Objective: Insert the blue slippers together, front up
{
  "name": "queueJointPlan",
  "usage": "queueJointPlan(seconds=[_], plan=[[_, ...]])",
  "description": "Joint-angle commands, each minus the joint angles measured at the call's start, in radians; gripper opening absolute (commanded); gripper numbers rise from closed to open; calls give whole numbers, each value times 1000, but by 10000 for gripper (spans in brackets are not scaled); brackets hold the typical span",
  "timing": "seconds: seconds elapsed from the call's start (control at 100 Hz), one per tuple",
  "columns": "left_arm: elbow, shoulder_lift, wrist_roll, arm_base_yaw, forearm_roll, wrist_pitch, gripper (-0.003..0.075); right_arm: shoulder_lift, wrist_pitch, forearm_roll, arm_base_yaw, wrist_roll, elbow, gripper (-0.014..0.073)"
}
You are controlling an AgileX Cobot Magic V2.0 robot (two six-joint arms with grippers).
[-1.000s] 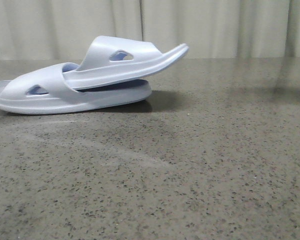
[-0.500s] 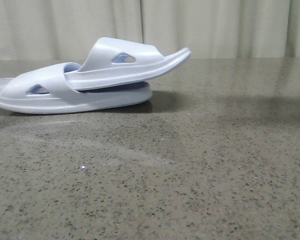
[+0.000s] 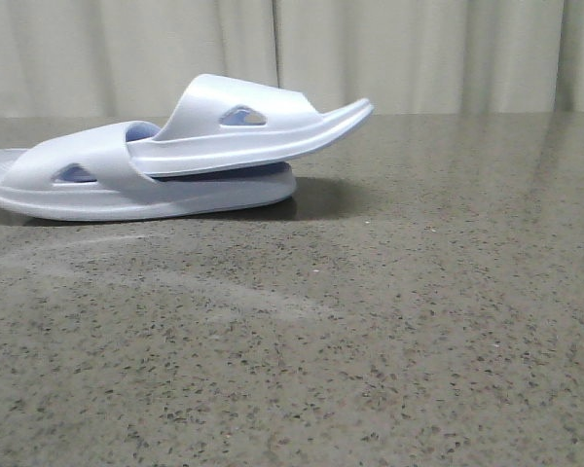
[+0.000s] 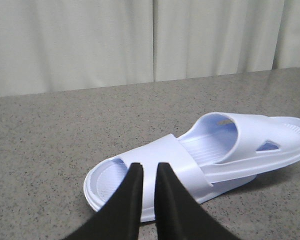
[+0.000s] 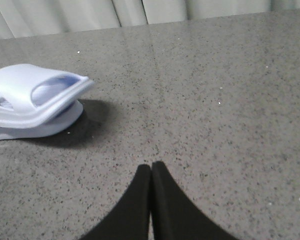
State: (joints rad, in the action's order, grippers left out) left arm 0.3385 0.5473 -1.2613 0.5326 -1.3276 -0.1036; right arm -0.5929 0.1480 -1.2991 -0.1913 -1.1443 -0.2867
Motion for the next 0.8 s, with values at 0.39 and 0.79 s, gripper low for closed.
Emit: queueJointPlan(seconds=[0.39,0.79], plan=[[-24,-66,1,28,-65,-46,15,67,-8,-52,-4,-16,44,-79],[-24,-66,1,28,-65,-46,15,67,-8,-52,-4,-16,45,-79]])
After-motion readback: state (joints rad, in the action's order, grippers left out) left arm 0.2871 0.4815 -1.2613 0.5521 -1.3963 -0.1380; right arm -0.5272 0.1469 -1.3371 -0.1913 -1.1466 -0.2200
